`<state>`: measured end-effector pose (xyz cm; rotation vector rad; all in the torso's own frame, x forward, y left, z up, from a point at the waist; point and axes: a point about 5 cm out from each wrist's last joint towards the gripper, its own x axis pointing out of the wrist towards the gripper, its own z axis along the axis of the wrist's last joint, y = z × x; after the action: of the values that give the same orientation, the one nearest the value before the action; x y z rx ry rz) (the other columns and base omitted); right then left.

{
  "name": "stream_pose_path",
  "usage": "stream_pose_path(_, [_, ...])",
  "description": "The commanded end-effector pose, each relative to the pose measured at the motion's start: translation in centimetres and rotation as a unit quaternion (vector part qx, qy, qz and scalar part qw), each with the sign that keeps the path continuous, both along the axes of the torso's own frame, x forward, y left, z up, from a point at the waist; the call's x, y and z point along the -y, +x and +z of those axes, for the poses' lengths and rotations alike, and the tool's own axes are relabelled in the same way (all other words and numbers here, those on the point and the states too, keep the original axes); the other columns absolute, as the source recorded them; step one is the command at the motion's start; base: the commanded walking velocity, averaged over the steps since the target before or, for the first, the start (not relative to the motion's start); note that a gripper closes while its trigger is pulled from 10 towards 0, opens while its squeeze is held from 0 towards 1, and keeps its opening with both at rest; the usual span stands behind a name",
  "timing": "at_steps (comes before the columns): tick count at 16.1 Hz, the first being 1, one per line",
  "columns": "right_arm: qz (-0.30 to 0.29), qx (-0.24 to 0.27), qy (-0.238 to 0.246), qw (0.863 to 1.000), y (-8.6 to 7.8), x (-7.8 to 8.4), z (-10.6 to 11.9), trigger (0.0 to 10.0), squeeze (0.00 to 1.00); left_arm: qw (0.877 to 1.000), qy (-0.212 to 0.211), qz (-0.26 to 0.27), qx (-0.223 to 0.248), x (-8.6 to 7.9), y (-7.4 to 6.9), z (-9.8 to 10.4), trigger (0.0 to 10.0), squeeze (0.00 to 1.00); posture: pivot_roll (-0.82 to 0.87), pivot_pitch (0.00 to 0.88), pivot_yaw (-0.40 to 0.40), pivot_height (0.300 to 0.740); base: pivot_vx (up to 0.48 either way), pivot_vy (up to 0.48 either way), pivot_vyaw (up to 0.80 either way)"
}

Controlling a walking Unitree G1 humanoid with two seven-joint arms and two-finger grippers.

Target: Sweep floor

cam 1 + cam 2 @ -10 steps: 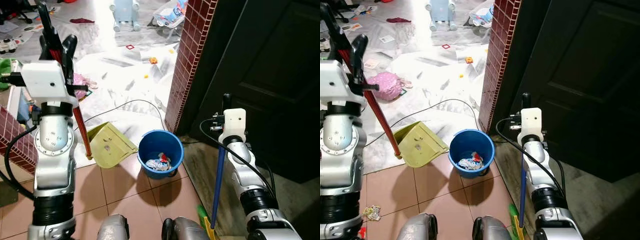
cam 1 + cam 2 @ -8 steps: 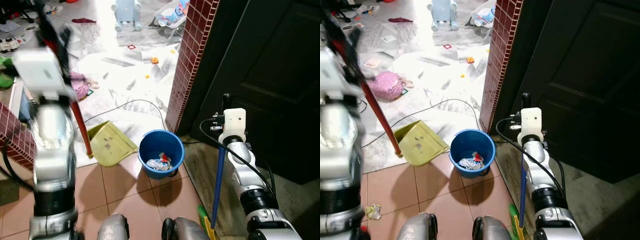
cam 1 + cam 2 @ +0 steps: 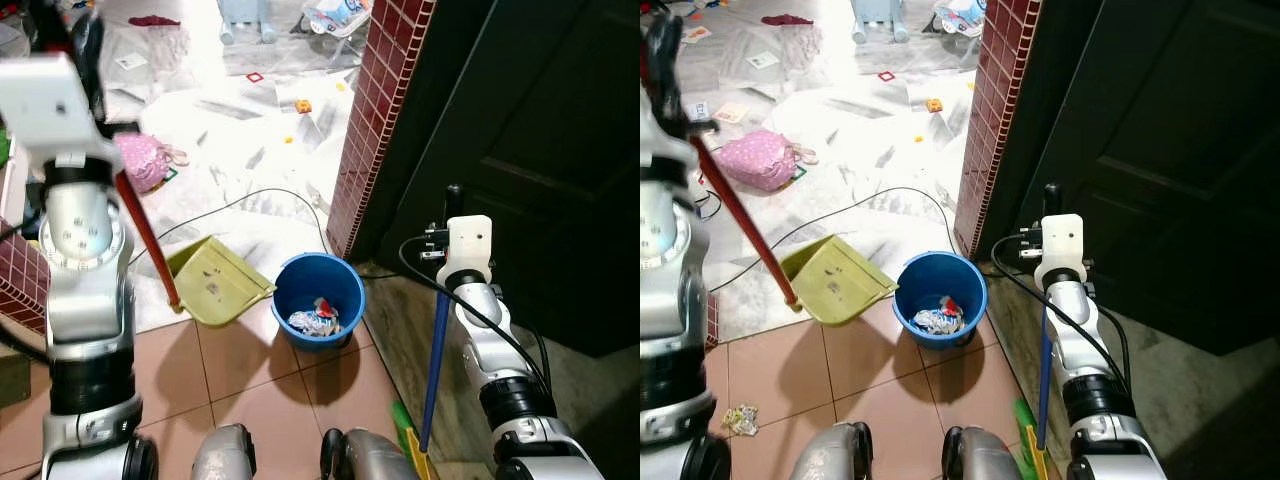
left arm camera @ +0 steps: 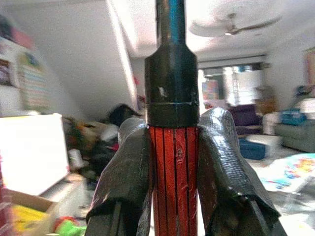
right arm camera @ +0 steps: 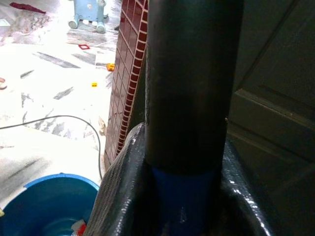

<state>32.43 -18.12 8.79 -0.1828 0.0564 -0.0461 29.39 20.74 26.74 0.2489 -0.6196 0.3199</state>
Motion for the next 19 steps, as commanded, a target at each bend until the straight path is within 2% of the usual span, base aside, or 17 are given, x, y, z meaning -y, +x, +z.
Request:
stream_pose_path(1, [0.001, 0.021, -0.012, 1.000, 0.2, 0.3, 0.8, 10.0, 0.00, 0.998, 0.054, 0.023, -0.027, 0.1, 0.0, -1.6, 10.0, 0.00, -0.01, 0.112, -0.068, 0.740, 0.000, 0.000, 0.00])
stream_pose_path(3, [0.002, 0.021, -0.013, 1.000, 0.2, 0.3, 0.8, 10.0, 0.00, 0.997, 0.059, 0.017, -0.045, 0.2, 0.1, -2.6, 10.0, 0.00, -0.01, 0.112, -0.070, 0.740, 0.000, 0.000, 0.00])
stream_pose_path(5, [0.003, 0.020, -0.014, 1.000, 0.2, 0.3, 0.7, 10.0, 0.00, 0.996, 0.072, 0.045, -0.035, -0.2, -0.2, -2.4, 10.0, 0.00, -0.01, 0.108, -0.072, 0.740, 0.000, 0.000, 0.00])
stream_pose_path(6, [0.003, 0.020, -0.015, 1.000, 0.2, 0.3, 0.7, 10.0, 0.00, 0.995, 0.069, 0.073, -0.012, -0.7, -0.5, -1.3, 10.0, 0.00, -0.01, 0.108, -0.072, 0.740, 0.000, 0.000, 0.00])
stream_pose_path(7, [0.003, 0.019, -0.016, 1.000, 0.2, 0.3, 0.7, 10.0, 0.00, 0.995, 0.050, 0.083, 0.010, -1.2, -0.7, 0.0, 10.0, 0.00, -0.01, 0.107, -0.075, 0.740, 0.000, 0.000, 0.00])
stream_pose_path(9, [0.006, 0.016, -0.017, 1.000, 0.3, 0.3, 0.6, 10.0, 0.00, 0.996, 0.036, 0.075, 0.045, -1.3, -0.6, 2.4, 10.0, 0.00, 0.00, 0.104, -0.079, 0.740, 0.000, 0.000, 0.00])
stream_pose_path(12, [0.006, 0.016, -0.018, 1.000, 0.4, 0.2, 0.6, 10.0, 0.00, 0.997, 0.025, 0.049, 0.060, -0.6, -0.2, 3.2, 10.0, 0.00, 0.00, 0.101, -0.079, 0.740, 0.000, 0.000, 0.00])
stream_pose_path(15, [0.004, 0.016, -0.015, 1.000, 0.4, 0.1, 0.6, 10.0, 0.00, 0.999, -0.024, 0.002, 0.028, 1.5, 0.9, 1.6, 10.0, 0.00, 0.00, 0.102, -0.075, 0.740, 0.000, 0.000, 0.00])
stream_pose_path(19, [-0.002, 0.017, -0.009, 1.000, 0.4, 0.1, 0.5, 10.0, 0.00, 0.998, -0.044, -0.030, 0.029, 2.8, 1.7, 1.9, 10.0, 0.00, 0.00, 0.099, -0.064, 0.740, 0.000, 0.000, 0.00])
